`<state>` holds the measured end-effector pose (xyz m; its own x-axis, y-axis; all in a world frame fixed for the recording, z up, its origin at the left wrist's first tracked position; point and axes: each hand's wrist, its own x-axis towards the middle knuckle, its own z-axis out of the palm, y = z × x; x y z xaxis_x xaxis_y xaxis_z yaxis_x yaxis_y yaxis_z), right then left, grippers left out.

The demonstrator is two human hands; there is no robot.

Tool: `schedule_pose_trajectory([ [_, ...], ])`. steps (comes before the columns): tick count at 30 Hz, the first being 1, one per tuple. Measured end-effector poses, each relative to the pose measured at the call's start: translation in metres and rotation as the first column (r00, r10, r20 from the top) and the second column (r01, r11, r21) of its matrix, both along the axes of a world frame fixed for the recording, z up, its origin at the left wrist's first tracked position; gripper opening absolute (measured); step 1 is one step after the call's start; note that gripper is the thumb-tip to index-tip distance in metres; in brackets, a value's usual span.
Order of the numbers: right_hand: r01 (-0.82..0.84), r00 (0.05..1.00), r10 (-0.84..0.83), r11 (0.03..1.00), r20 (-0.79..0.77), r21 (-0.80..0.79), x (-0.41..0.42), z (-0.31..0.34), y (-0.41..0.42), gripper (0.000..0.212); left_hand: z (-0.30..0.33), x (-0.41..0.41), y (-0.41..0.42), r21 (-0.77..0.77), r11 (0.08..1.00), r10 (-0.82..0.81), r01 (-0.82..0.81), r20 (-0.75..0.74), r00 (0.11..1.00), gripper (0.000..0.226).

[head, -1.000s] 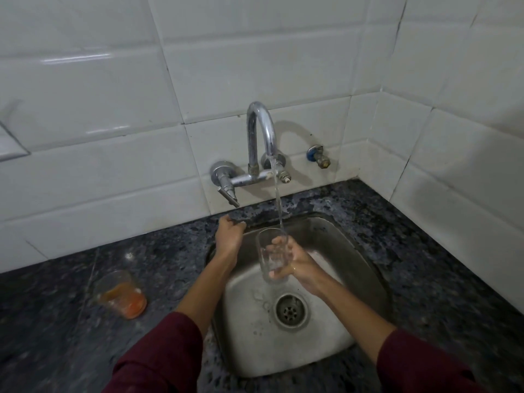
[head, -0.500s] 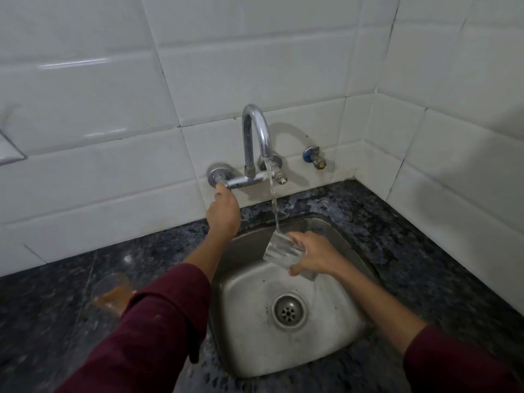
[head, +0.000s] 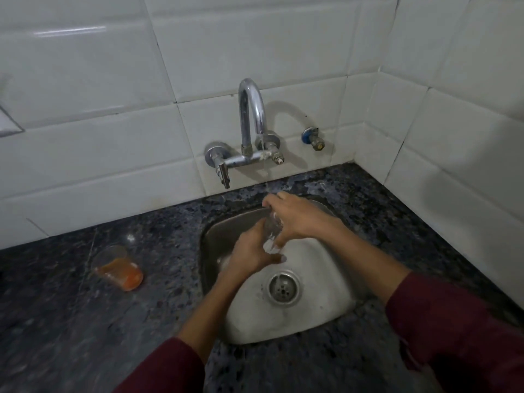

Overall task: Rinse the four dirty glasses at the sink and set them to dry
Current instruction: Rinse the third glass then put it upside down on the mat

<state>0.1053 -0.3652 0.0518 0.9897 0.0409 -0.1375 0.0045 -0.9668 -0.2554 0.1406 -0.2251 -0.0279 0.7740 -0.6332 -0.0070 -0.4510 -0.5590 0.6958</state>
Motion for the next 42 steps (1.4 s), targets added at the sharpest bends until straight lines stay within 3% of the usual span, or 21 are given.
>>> schedule_pose_trajectory([
  [2, 0.011, 0.999, -0.016, 0.993, 0.043, 0.121, -0.003, 0.001, 0.003, 0.096, 0.0, -0.008, -0.001, -0.108, 0.985, 0.136, -0.134, 0.007, 0.991, 0.065],
  [4, 0.057, 0.987, -0.105, 0.934, 0.118, 0.352, -0.007, -0.007, 0.003, 0.097, -0.002, -0.013, 0.0, -0.186, 0.958, 0.218, -0.22, -0.035, 0.975, 0.05],
  [5, 0.092, 0.97, -0.197, 0.843, 0.144, 0.53, -0.011, -0.014, 0.003, 0.097, -0.004, -0.014, -0.001, -0.224, 0.943, 0.238, -0.248, -0.069, 0.969, 0.047],
  [7, 0.157, 0.908, -0.408, 0.544, 0.097, 0.824, -0.018, -0.037, 0.008, 0.094, -0.007, -0.019, -0.001, -0.283, 0.918, 0.261, -0.279, -0.099, 0.96, 0.048],
  [8, 0.177, 0.884, -0.465, 0.423, 0.045, 0.889, -0.022, -0.049, 0.012, 0.092, -0.009, -0.023, -0.002, -0.312, 0.906, 0.271, -0.288, -0.097, 0.958, 0.049],
  [10, 0.22, 0.872, -0.488, 0.33, -0.034, 0.918, -0.028, -0.071, 0.022, 0.084, -0.013, -0.03, -0.004, -0.354, 0.881, 0.303, -0.313, -0.084, 0.949, 0.044],
  [14, 0.286, 0.857, -0.511, 0.359, -0.069, 0.889, -0.033, -0.085, 0.037, 0.054, -0.024, -0.036, 0.001, -0.312, 0.886, 0.327, -0.343, -0.106, 0.939, 0.038],
  [20, 0.346, 0.852, -0.517, 0.426, -0.09, 0.836, -0.021, -0.094, 0.052, 0.053, -0.024, -0.018, 0.039, -0.146, 0.949, 0.259, -0.278, -0.138, 0.956, 0.069],
  [23, 0.344, 0.856, -0.511, 0.444, -0.082, 0.827, 0.004, -0.085, 0.069, 0.057, -0.009, -0.005, 0.081, -0.137, 0.954, 0.248, -0.267, -0.144, 0.958, 0.078],
  [28, 0.195, 0.908, -0.417, 0.515, 0.045, 0.834, 0.065, -0.022, 0.145, 0.059, 0.03, 0.009, 0.187, -0.233, 0.897, 0.35, -0.375, -0.144, 0.926, 0.052],
  [33, -0.043, 0.981, -0.137, 0.533, 0.136, 0.845, 0.131, 0.02, 0.294, 0.069, 0.044, 0.021, 0.336, -0.214, 0.782, 0.59, -0.586, -0.052, 0.806, 0.031],
  [38, -0.148, 0.988, 0.109, 0.504, 0.107, 0.851, 0.178, 0.0, 0.469, 0.063, -0.007, 0.032, 0.479, 0.175, 0.596, 0.791, -0.784, 0.036, 0.61, 0.045],
  [42, -0.153, 0.975, 0.22, 0.535, 0.037, 0.831, 0.203, -0.039, 0.563, 0.073, -0.046, 0.034, 0.541, 0.428, 0.566, 0.764, -0.704, 0.047, 0.643, 0.059],
])
